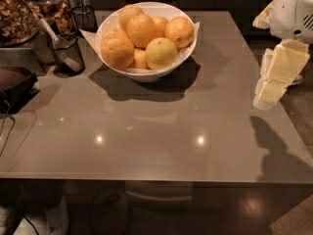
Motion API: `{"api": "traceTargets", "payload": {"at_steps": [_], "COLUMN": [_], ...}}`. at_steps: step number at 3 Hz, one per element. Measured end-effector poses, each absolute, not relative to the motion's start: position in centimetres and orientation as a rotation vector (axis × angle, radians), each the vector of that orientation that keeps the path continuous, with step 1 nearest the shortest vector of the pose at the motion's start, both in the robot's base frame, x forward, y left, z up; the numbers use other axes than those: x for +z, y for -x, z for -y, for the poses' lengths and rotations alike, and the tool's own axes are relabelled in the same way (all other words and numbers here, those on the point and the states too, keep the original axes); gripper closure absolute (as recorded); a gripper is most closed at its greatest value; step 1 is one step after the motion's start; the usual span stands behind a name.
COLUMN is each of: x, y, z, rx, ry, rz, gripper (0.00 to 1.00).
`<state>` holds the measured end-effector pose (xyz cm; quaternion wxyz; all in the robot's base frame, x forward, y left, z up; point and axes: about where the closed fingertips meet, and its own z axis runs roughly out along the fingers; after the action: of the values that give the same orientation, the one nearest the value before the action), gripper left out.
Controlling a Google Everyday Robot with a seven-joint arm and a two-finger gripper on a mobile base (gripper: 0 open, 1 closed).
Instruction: Pick orange from white bowl
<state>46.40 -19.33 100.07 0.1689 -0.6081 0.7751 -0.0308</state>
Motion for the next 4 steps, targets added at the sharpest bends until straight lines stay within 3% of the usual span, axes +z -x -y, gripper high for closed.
{"api": "traceTargets", "payload": {"at_steps": [2, 4], "x": [101.1, 102.3], "y": [-47.9, -54.8], "z": [16.2, 11.3], "rx": [-0.104, 0.013], "ry": [1.839, 1.770], "rz": [-2.096, -2.060], "gripper": [0.00, 0.00]}}
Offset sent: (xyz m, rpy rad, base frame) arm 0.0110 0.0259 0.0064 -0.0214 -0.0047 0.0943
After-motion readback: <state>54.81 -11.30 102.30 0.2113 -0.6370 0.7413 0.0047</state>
